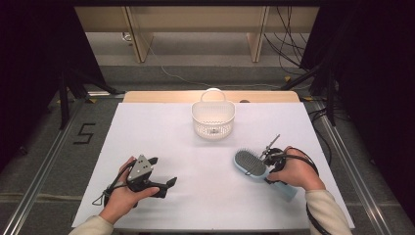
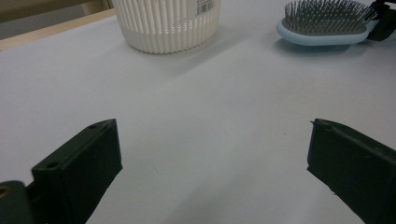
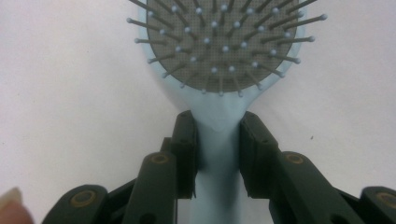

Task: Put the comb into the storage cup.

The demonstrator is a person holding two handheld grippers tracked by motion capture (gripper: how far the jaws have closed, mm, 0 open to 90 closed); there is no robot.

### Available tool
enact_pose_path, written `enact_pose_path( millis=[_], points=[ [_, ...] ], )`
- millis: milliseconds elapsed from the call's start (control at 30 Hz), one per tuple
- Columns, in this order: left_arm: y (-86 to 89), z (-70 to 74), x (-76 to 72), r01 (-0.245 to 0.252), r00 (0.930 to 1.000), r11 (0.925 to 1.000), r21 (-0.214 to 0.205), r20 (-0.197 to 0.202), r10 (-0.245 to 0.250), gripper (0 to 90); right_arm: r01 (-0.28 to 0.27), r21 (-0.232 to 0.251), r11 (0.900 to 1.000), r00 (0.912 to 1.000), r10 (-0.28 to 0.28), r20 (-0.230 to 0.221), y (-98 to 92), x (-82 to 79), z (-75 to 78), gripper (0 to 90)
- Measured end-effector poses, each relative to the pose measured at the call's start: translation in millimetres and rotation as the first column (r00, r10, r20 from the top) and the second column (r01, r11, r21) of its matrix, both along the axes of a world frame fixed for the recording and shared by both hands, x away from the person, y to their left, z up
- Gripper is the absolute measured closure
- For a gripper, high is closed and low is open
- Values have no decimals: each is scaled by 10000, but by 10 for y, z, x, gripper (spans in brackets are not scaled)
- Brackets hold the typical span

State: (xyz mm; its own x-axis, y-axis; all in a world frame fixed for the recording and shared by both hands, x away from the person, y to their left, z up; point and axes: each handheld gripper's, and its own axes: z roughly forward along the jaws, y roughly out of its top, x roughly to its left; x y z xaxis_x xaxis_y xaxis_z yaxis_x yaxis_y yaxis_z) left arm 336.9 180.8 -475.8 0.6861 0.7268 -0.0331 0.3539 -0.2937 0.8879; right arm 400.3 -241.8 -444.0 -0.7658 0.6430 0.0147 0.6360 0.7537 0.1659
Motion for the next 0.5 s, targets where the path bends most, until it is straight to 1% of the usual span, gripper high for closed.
enact_pose_path(
  millis=[67,200,400,467,500],
  points=[
    [-5,-1,-1,8,10000,10000,-23,-14,-8,23,-5,23,10000,10000,5,13,-6,-5,12,705],
    [-1,-2,0,13,10000,10000,-16,-18,-13,23,131,220,9997,9999,-133,102,-20,-10,37,705],
    [5,2,-3,63,10000,10000,32,30,-64,22,156,371,9992,9990,-171,402,-53,-18,83,705],
    [2,4,-8,93,9999,10000,26,40,-93,22,278,442,9986,9982,-301,516,-57,-25,99,705],
    [3,4,-8,103,9999,9999,25,43,-103,22,219,461,9987,9981,-245,559,-66,-26,105,705]
  ],
)
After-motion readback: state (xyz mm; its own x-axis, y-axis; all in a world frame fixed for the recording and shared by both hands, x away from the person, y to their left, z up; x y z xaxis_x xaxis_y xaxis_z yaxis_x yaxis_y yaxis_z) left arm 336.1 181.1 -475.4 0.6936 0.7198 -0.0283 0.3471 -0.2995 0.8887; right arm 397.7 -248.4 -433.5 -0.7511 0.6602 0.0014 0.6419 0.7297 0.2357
